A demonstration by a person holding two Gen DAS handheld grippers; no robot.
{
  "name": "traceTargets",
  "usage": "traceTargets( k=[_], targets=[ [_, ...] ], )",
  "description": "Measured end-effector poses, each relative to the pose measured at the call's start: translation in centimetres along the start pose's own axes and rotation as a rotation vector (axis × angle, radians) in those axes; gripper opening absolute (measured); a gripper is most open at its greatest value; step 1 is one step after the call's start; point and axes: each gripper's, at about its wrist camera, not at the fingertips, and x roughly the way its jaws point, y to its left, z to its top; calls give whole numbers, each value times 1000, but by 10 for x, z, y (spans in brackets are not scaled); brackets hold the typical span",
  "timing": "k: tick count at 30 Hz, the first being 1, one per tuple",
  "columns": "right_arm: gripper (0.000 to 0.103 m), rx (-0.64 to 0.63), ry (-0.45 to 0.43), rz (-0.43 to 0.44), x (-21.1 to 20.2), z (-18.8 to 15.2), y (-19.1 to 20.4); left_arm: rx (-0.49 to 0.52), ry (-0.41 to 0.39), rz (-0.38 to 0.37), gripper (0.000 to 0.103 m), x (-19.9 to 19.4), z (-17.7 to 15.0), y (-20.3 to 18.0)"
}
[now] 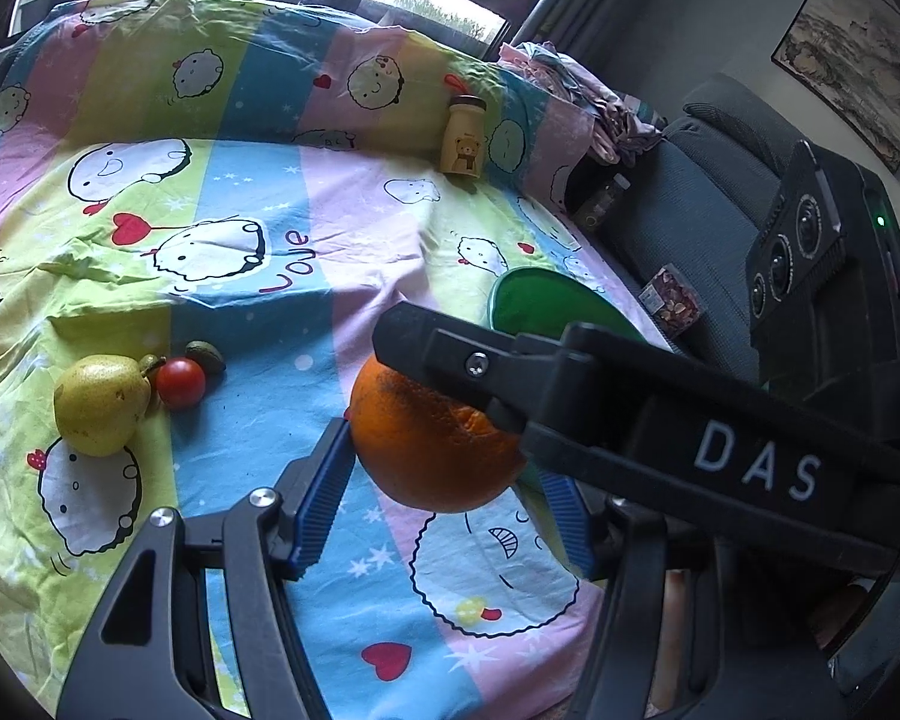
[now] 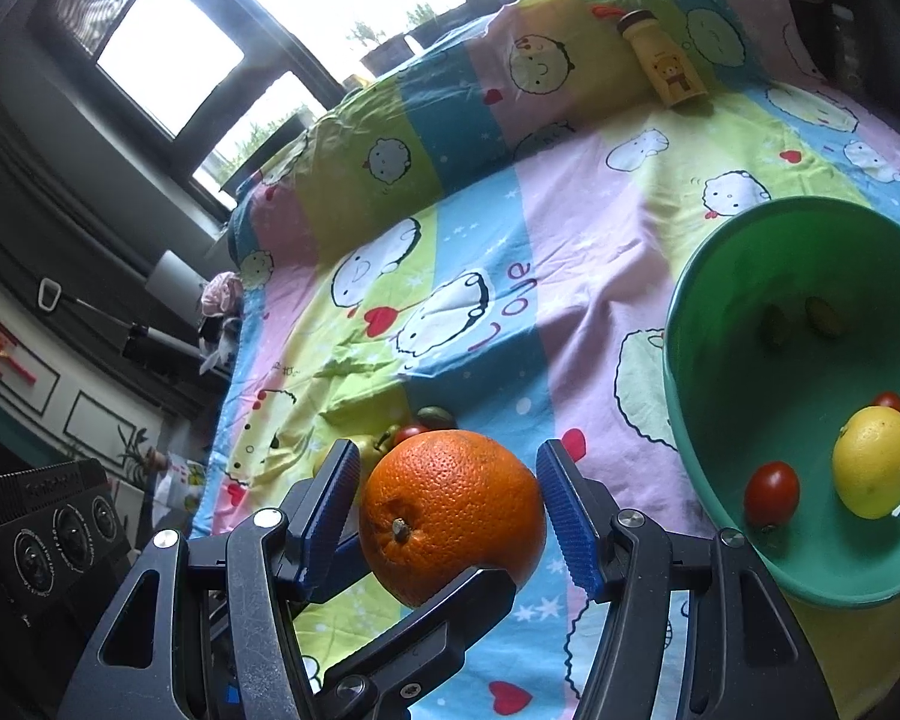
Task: Organize fruits
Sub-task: 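Lift the orange with the right gripper and carry it over the basin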
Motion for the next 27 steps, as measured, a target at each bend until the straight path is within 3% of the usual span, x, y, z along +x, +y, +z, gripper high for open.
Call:
traceTargets(
  k=[27],
  targets=[
    [64, 80, -153, -39, -46, 12, -33, 136, -38, -86, 60, 18, 16, -47]
  ],
)
